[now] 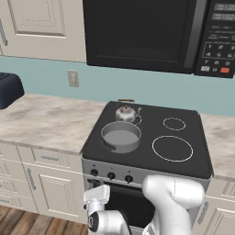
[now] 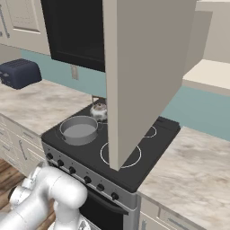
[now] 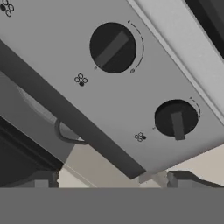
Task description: Pick the kettle from the cabinet and place it on a stove burner. Then pick the pot from the counter and place it on another stove burner. Finally, turn both burners on.
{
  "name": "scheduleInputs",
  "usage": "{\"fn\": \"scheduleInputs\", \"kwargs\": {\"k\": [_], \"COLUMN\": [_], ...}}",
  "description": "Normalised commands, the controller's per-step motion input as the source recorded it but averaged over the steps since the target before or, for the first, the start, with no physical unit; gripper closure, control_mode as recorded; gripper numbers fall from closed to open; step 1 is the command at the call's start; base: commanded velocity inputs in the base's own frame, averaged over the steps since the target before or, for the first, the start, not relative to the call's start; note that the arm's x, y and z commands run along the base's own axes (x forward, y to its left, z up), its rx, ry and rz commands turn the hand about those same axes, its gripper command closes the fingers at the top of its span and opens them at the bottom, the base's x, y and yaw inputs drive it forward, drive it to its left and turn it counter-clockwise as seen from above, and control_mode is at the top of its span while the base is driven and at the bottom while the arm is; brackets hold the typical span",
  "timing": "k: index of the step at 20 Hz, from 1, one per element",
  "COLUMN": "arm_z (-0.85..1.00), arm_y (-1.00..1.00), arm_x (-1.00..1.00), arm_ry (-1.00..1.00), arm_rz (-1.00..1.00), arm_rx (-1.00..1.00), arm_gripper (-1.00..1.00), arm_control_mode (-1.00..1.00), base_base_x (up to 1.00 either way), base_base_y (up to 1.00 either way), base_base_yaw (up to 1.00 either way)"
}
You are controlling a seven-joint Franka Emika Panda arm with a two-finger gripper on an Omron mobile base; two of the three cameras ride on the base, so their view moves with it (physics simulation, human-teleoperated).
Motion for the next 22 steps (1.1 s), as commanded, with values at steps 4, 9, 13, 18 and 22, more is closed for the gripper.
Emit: {"fn": "scheduleInputs", "kwargs": {"k": [4, 9, 13, 18, 22], "arm_z": [0.10, 0.00, 0.00, 0.00, 0.01], "arm_y": [-0.01, -0.15, -0.01, 0.00, -0.01], "arm_x": [-0.21, -0.07, -0.38, -0.47, -0.10], "arm_ry": [0.00, 0.02, -0.02, -0.03, 0.00], "arm_rz": [0.00, 0.00, 0.00, 0.00, 0.00], "arm_rx": [0.02, 0.14, 0.15, 0.16, 0.17], "arm_gripper": [-1.00, -1.00, -1.00, -1.00, -1.00], "arm_control_mode": [-1.00, -1.00, -1.00, -1.00, -1.00], "base_base_x": [0.00, 0.00, 0.00, 0.00, 0.00], "base_base_y": [0.00, 0.00, 0.00, 0.00, 0.00], "base_base_yaw": [0.00, 0.00, 0.00, 0.00, 0.00]}}
